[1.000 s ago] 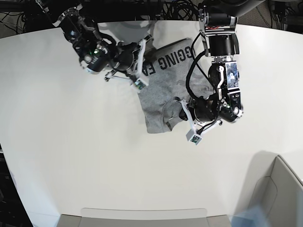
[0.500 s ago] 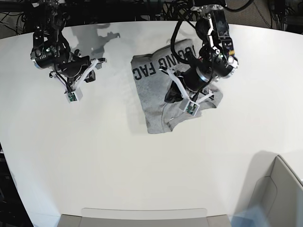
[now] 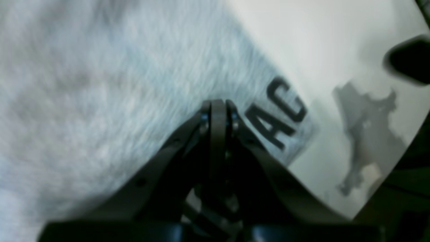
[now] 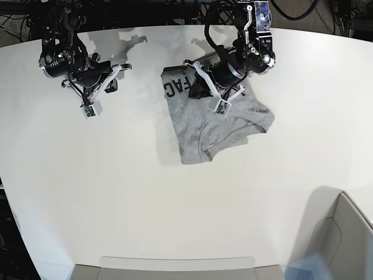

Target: Fold the T-shirt properly

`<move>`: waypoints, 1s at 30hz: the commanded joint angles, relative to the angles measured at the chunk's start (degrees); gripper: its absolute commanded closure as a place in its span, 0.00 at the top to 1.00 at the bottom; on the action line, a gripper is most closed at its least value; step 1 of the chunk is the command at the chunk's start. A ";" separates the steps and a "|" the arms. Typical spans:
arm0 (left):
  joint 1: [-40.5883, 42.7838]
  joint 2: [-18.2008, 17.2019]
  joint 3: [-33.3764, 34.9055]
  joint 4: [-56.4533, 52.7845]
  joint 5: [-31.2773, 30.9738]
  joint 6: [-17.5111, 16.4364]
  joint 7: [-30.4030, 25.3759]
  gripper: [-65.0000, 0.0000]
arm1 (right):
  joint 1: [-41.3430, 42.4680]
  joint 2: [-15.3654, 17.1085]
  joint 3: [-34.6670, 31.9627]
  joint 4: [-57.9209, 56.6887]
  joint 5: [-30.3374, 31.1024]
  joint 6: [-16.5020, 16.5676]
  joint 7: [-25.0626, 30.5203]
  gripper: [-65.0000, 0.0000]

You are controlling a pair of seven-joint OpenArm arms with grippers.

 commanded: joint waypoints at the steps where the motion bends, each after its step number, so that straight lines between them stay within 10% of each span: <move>1: -0.95 -1.07 0.07 -1.29 -0.54 -0.36 -1.12 0.00 | 0.36 0.59 0.17 1.08 0.47 0.26 0.79 0.00; 15: -7.72 -24.45 -1.42 -12.98 -0.89 -0.36 -1.64 0.00 | -0.44 0.59 -0.27 1.08 0.47 0.26 0.79 0.00; 30: -11.06 -24.10 -19.09 0.12 -0.72 -0.36 -0.94 0.00 | 2.03 0.59 -4.66 3.98 0.47 0.26 0.79 0.00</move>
